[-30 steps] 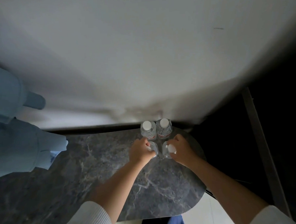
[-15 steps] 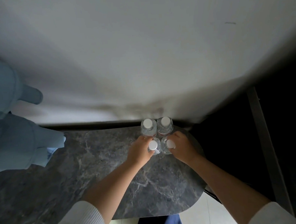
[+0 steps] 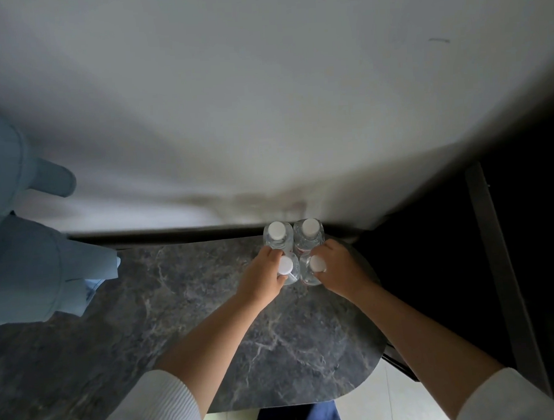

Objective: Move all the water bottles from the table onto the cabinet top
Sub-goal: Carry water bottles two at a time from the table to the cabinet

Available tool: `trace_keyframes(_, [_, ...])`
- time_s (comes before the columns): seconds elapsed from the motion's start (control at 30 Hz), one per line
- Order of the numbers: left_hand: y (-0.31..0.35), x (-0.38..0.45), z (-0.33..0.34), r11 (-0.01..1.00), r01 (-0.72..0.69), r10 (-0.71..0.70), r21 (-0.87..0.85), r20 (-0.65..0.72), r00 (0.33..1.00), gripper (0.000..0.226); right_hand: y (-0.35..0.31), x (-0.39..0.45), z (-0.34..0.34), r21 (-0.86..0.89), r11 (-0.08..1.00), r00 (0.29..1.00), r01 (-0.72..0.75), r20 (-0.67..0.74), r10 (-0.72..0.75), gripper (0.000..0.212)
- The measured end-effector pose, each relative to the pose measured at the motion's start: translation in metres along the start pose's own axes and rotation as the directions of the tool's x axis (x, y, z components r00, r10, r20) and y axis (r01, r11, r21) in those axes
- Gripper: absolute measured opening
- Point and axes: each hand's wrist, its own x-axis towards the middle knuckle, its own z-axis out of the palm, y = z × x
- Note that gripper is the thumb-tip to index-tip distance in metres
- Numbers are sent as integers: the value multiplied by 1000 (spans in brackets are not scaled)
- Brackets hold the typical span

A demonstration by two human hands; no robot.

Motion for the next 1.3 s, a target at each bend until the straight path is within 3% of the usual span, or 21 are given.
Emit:
trace_keyframes(0.43, [5,-7,-4,999,54,-54,-4,77,996,44,-19,-7,-6,-62,991,990,-118,75,123,35])
trace_keyframes(0.53, [6,-20,-14,999,54,-54,0,101,993,47,-30,-19,-17,-122,988,990,-90,100,102,38])
trace_keyframes(0.67, [7,-46,-39,997,67,-69,41,34,997,45,-46,-33,-29,-226,972,992,-57,100,82,46])
trace_keyframes(0.83, [-12,-100,-65,976,206,-202,76,-56,978,43,-84,-42,-40,-385,911,981,146,174,-84,46])
trace_keyframes(1.0, [-53,-188,-90,870,493,-479,-11,-255,840,34,-173,-53,-5,-445,775,886,448,335,-319,40])
trace_keyframes(1.13, [-88,-278,-97,741,666,-652,-86,-330,683,31,-256,-95,50,-401,625,734,670,483,-477,42])
trace_keyframes(1.3, [-136,-419,-78,519,826,-843,-221,-292,452,35,-348,-183,112,-366,372,519,853,671,-530,44])
